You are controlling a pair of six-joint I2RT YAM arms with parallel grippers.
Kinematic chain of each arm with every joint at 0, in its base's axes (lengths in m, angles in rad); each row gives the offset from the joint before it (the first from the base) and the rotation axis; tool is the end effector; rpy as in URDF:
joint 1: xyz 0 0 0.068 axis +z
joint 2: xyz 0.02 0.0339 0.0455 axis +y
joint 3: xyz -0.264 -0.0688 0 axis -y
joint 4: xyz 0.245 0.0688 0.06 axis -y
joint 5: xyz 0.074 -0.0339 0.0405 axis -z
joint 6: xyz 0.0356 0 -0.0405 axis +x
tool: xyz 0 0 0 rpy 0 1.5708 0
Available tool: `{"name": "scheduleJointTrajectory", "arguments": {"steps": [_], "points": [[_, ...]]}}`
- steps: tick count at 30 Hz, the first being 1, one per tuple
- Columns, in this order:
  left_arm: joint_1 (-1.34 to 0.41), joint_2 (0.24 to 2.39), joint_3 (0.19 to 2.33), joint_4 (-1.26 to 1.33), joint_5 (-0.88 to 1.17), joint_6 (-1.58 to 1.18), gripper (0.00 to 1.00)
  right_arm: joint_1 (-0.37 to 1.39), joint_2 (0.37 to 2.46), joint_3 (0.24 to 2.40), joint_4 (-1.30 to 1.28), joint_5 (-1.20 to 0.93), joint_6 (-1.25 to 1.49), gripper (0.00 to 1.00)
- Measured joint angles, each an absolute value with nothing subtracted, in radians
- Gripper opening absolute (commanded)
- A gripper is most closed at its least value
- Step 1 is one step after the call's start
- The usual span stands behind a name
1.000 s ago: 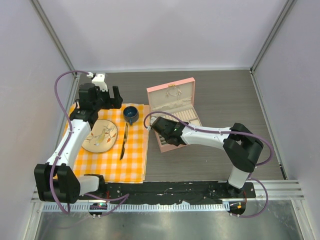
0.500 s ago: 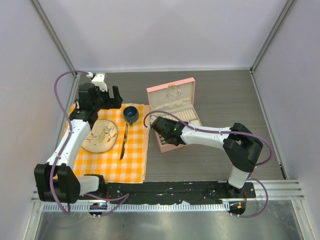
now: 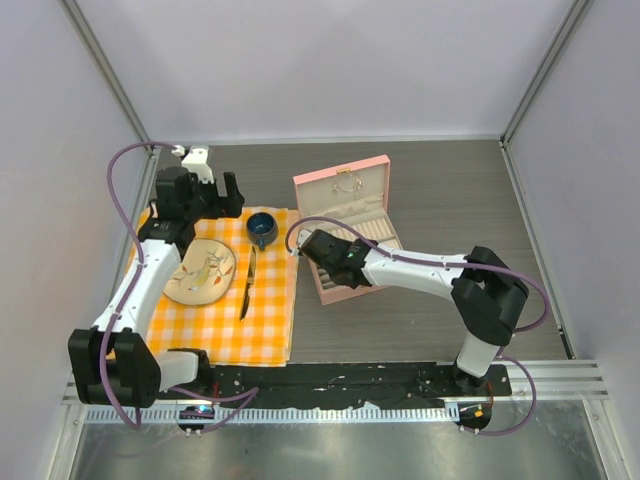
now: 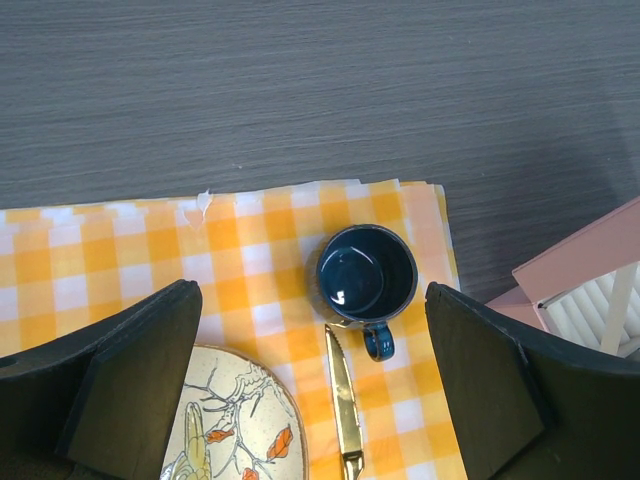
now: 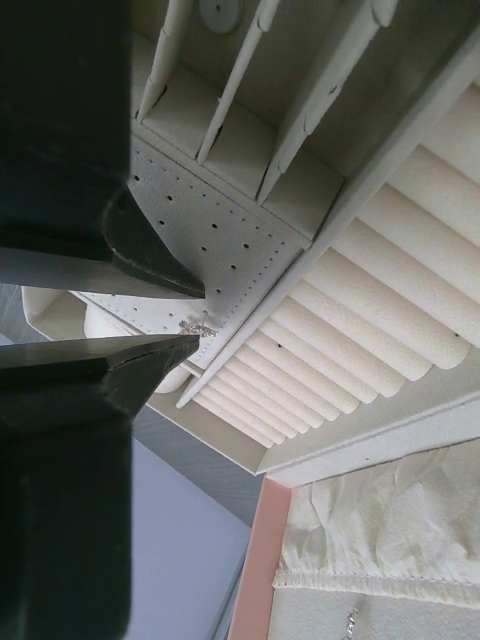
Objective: Organize the mixed jewelry
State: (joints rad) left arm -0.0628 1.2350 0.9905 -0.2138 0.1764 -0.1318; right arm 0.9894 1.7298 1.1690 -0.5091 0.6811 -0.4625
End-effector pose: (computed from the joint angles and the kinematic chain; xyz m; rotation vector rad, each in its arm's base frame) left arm 0.2821 -0.0240 0.3134 0.0416 2.0341 -0.3015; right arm 0.2110 0.2802 0.2055 -1.4378 1.9492 -0.6646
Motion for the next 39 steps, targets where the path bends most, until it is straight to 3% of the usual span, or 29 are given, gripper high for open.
{"name": "scheduleJointTrajectory", "arguments": {"steps": [39], "points": [[-0.058, 1.227, 0.991, -0.214, 0.177, -0.132, 1.00, 0.896, 1.673, 1.186, -0.479, 0.654, -0.464, 0.27]]}}
